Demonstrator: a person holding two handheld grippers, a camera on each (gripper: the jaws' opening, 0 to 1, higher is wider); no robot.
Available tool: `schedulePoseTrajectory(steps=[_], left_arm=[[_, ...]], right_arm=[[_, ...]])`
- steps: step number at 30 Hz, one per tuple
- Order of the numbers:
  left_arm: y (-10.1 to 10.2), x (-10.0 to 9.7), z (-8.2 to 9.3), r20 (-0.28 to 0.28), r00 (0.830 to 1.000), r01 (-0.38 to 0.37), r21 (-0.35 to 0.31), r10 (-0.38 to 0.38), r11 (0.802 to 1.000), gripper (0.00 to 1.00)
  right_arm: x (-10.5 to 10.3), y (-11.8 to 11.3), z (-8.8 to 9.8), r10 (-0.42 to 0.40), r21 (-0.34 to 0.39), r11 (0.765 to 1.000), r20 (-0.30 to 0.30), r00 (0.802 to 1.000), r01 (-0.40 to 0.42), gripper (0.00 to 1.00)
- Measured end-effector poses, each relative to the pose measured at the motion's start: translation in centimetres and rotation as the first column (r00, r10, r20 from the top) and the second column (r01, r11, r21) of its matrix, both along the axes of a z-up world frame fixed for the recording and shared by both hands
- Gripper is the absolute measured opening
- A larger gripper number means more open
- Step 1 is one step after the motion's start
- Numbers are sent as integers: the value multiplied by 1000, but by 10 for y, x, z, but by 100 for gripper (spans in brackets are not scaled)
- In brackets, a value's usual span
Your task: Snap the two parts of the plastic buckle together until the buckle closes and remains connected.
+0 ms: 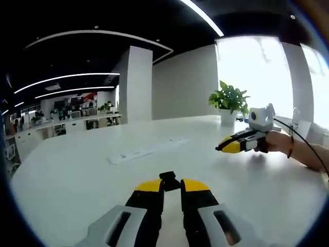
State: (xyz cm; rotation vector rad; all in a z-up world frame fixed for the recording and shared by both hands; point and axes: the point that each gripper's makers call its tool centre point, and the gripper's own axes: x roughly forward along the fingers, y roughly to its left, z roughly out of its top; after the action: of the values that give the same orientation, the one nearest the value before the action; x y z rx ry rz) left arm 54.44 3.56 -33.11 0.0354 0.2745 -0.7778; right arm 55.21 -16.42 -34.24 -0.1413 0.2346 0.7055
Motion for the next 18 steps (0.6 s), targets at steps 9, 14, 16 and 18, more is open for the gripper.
schedulePoseTrajectory(steps=[9, 14, 16, 18], left_arm=[[4, -7, -5, -2, 1000, 13, 31, -13, 999, 12], [2, -13, -4, -1, 999, 35, 47, -35, 998, 12], [3, -16, -5, 3, 999, 42, 61, -42, 997, 12], [4, -18, -4, 5, 999, 47, 66, -48, 997, 12]], right_arm=[[-7, -3, -6, -8, -29, 1000, -13, 1000, 7, 12], [-11, -2, -8, -5, -29, 1000, -16, 1000, 5, 12], [-12, -2, -7, -5, -31, 1000, -9, 1000, 4, 12], [-14, -2, -8, 0, -36, 999, -10, 1000, 0, 12]])
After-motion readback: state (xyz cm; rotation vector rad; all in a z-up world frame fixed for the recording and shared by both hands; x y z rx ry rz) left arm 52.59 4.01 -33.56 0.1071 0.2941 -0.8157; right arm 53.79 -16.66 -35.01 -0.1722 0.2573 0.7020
